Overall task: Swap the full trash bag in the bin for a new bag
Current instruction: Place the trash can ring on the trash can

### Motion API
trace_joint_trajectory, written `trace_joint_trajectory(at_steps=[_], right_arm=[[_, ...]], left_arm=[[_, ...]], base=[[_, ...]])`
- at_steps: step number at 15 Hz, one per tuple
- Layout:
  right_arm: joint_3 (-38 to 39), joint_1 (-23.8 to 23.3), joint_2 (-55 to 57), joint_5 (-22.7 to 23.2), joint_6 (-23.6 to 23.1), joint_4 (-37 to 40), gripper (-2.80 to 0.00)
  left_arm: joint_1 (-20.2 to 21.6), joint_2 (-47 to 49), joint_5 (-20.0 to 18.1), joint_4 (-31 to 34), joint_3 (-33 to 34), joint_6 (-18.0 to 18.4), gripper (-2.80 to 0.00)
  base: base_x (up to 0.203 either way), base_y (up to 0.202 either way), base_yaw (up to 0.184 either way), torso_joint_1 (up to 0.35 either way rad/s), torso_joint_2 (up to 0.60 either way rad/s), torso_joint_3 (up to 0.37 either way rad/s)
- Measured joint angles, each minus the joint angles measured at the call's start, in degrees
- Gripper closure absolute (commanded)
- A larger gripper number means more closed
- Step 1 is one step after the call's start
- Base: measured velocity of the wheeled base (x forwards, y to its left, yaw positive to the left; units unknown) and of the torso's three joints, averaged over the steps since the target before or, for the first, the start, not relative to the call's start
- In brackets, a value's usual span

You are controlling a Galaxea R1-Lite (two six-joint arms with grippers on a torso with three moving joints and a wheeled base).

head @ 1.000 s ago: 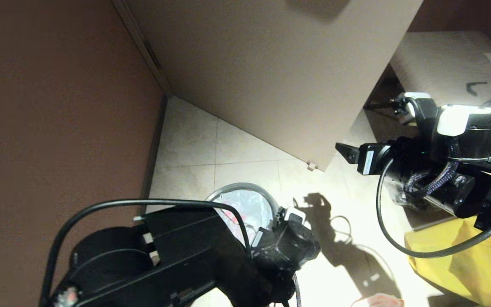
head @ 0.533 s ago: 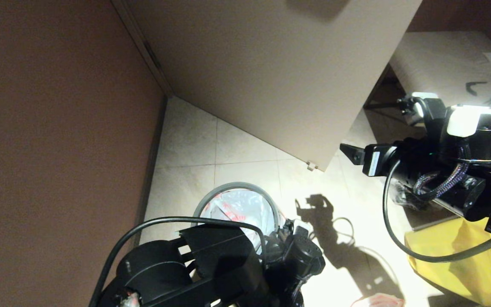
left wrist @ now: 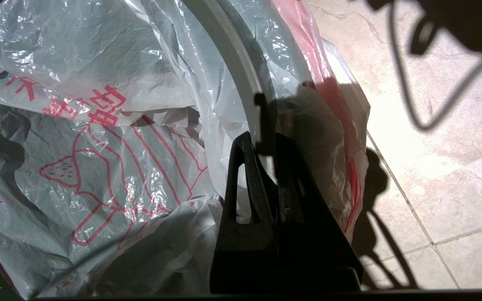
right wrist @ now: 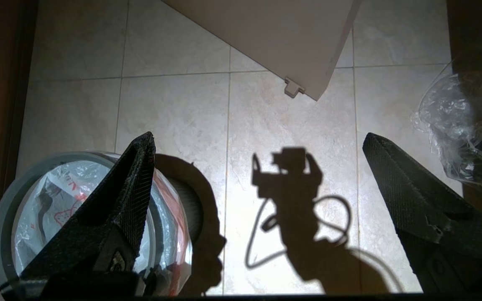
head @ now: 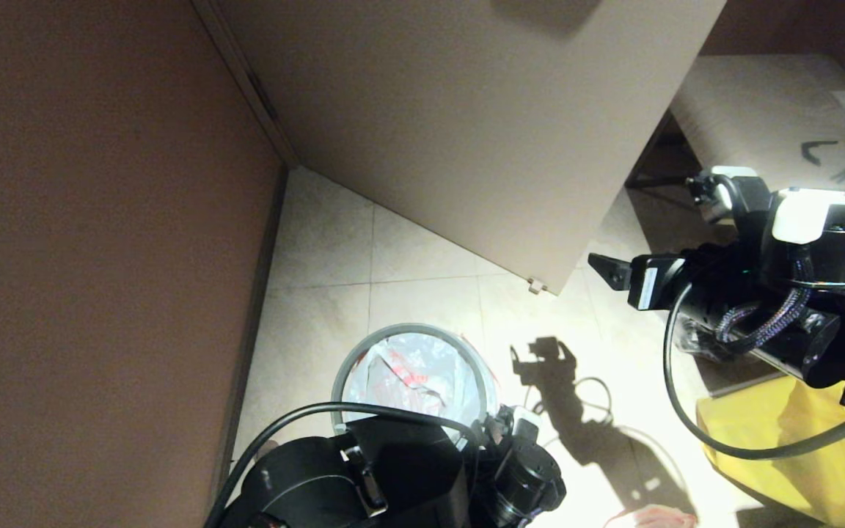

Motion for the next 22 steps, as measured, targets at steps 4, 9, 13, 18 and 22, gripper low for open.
trace_joint_trajectory(at_steps=[4,9,13,18,22], right_arm=[[0.7,-0.4,0.1,0.1,1.0,-0.1,-2.80],[1.5,-0.5,0.1,0.1,1.5,-0.1,-2.80],[1.8,-0.7,0.0,0.1,1.6,-0.2,-2.80],[2.4,-0.7,0.4,0.4,1.9,-0.3,-2.80],[3.6,-1.4,0.7,1.2,4.0,-0.4,-2.80]], left_arm=[[-0.5,0.4,0.0,-1.4,-0.5,0.4,0.00],[-0.6,-2.3,3.0,-2.2,0.8,0.8,0.00],[-1.9,-3.5,4.7,-2.8,2.8,1.4,0.00],[-2.8,-2.3,4.8,-3.2,2.6,2.2,0.00],[-1.7,0.2,4.7,-3.3,0.9,2.8,0.00]], base=[[0.000,0.000,0.000,0.000,0.00,0.000],[0.000,0.000,0.000,0.000,0.00,0.000],[0.000,0.000,0.000,0.000,0.00,0.000],[0.000,0.000,0.000,0.000,0.00,0.000],[0.000,0.000,0.000,0.000,0.00,0.000]])
